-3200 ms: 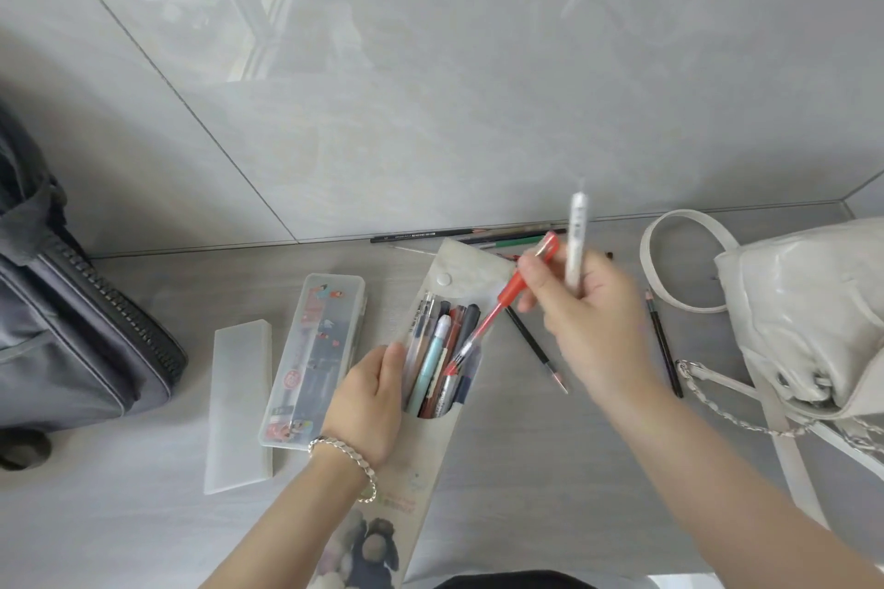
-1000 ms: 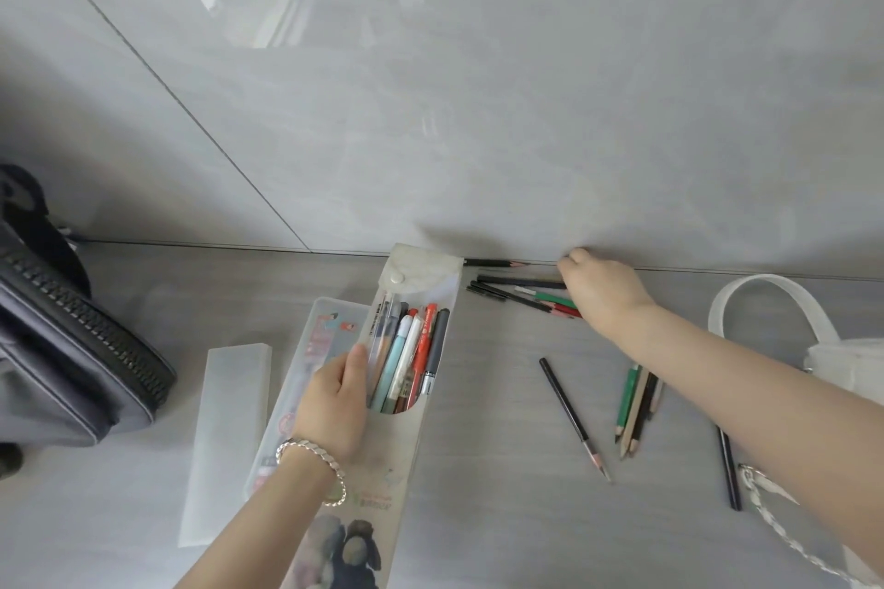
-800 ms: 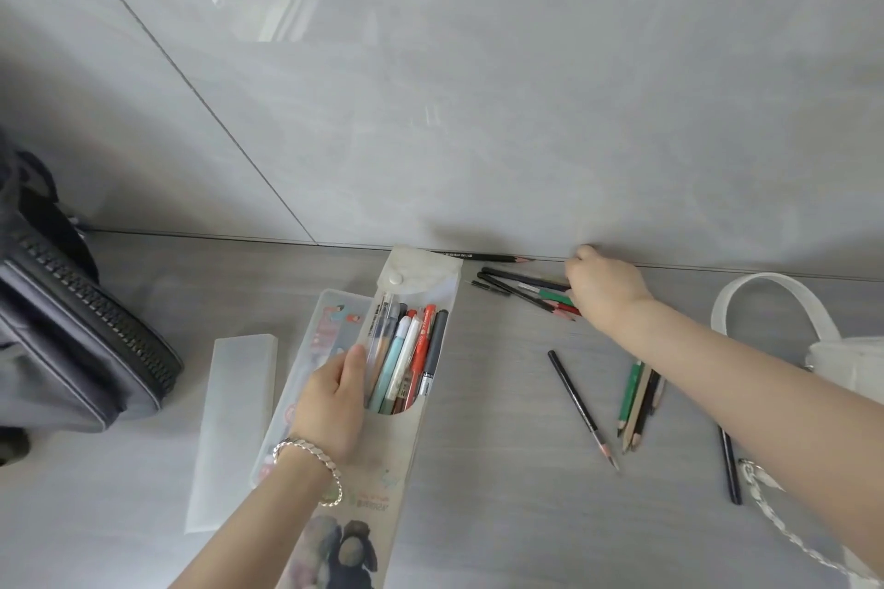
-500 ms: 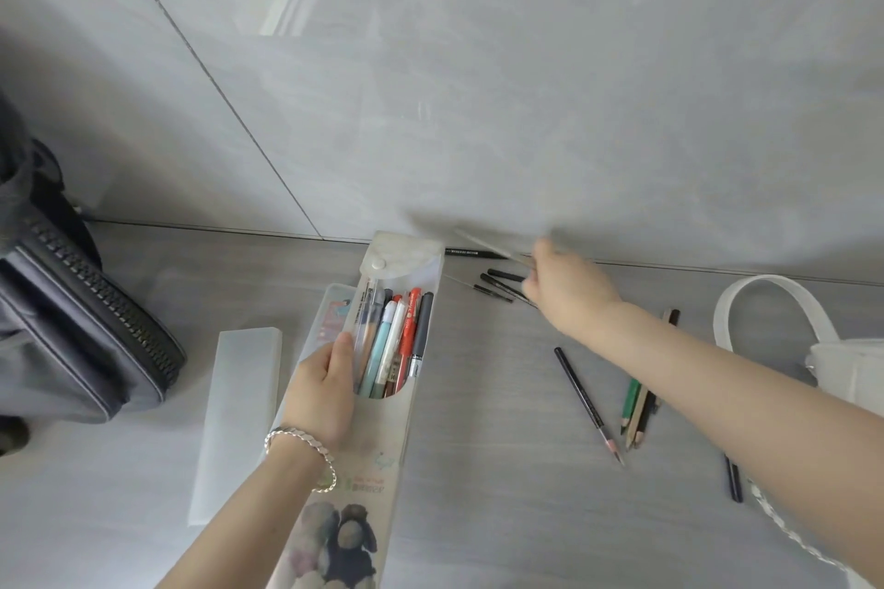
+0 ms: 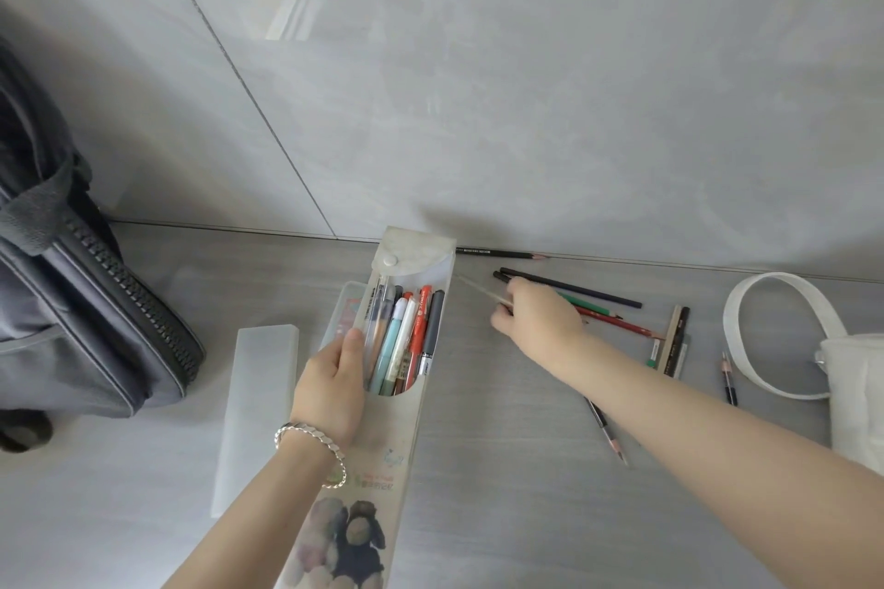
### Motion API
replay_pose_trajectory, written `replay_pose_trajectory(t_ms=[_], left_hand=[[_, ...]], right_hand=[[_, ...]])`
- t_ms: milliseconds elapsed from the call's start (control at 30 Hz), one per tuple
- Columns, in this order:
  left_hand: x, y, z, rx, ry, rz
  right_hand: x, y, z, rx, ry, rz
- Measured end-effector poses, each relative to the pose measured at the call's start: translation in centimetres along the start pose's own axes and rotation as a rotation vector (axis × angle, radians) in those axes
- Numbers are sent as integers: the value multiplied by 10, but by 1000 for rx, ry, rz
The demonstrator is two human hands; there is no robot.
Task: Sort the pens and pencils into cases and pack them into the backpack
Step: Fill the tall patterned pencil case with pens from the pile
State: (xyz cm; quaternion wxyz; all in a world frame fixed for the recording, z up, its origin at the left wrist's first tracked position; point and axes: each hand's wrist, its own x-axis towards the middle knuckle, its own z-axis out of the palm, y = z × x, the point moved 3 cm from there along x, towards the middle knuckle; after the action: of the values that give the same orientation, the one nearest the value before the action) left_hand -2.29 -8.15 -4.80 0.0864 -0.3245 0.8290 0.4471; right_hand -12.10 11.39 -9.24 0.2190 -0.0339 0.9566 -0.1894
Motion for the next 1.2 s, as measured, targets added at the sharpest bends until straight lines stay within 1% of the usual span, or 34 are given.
replay_pose_trajectory(t_ms=[67, 100, 233, 300, 333, 400, 467, 600, 667, 767, 833, 867, 967, 1067, 1133, 1200], left_hand=[[-1, -2, 1, 8, -12, 10], [-2, -3, 2, 14, -21, 17], [-7, -2, 8, 60, -61, 58], [-13, -1, 13, 115, -88, 58], [-17, -2, 16, 138, -102, 62], [-26, -2, 22, 163, -130, 80], [-39, 0, 30, 167, -171, 120], [-57, 1, 42, 165, -230, 207], [-62, 3, 45, 147, -229, 230], [-71, 7, 48, 152, -215, 260], [-75, 6, 51, 146, -223, 263], [-75, 5, 53, 137, -231, 261], [-74, 4, 54, 144, -244, 257], [-73, 4, 53, 166, -240, 255], [-73, 3, 52, 178, -251, 255], [-72, 2, 52, 189, -258, 249]], right_hand=[[-24, 12, -3, 313, 39, 40], [-37, 17, -4, 433, 54, 49], [-85, 25, -23, 698, 267, 13], [-107, 23, -38, 904, 342, -3], [-116, 21, -45, 993, 348, -9], [-128, 16, -53, 1091, 283, -9], [-137, 13, -55, 1083, 154, 12], [-141, 10, -40, 912, -95, 86], [-147, 4, -28, 868, -204, 62], [-156, -8, -15, 826, -241, 11], [-161, -12, -12, 808, -218, -4], [-161, -12, -12, 796, -180, -9], [-163, -1, -17, 713, 28, 36], [-164, 18, -29, 753, 242, 75], [-165, 30, -36, 774, 319, 38], [-169, 38, -45, 765, 367, -43]])
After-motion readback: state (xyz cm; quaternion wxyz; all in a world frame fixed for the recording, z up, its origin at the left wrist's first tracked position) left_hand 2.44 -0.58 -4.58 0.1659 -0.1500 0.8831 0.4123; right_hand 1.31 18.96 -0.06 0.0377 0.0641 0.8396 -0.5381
